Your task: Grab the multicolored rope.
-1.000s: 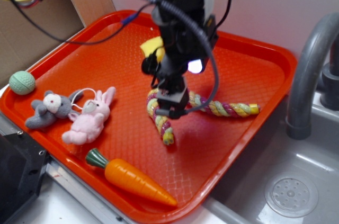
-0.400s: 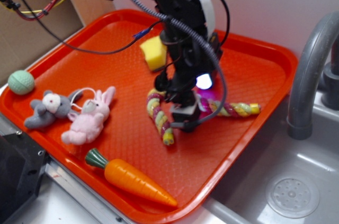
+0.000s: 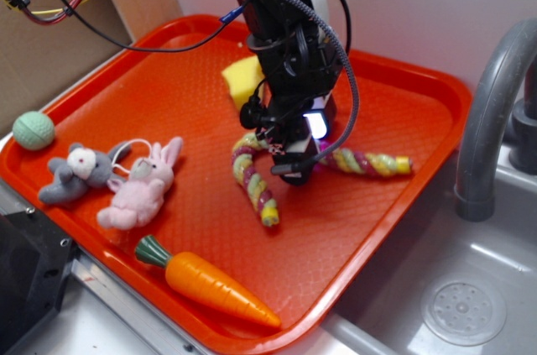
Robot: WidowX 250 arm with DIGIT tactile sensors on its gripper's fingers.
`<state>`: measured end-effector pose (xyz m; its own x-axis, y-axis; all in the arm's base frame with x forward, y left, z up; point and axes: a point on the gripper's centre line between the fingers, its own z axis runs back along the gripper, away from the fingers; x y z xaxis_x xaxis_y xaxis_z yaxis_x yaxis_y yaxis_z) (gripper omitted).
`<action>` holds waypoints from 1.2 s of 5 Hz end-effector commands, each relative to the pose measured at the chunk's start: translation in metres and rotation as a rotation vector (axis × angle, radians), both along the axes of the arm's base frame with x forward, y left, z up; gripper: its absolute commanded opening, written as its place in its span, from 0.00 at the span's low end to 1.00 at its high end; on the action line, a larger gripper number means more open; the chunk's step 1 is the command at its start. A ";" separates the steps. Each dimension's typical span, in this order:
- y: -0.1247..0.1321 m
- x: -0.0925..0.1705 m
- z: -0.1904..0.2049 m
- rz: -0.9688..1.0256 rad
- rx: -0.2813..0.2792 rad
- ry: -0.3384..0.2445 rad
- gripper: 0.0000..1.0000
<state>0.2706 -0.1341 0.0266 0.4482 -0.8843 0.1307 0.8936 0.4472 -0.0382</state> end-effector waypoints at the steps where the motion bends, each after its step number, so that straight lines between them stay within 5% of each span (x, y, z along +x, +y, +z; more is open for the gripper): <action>1: -0.012 -0.009 0.027 0.143 0.133 -0.184 0.00; 2: -0.007 -0.003 0.047 0.341 0.156 -0.205 0.00; 3: 0.003 0.006 0.089 0.595 0.103 -0.121 0.00; 4: 0.032 -0.003 0.137 0.839 0.130 0.012 0.00; 5: 0.046 -0.026 0.187 1.086 0.160 0.049 0.00; 6: 0.051 -0.045 0.223 1.124 0.147 0.058 0.00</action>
<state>0.2216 -0.0669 0.2348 0.9985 -0.0033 -0.0549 0.0076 0.9970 0.0774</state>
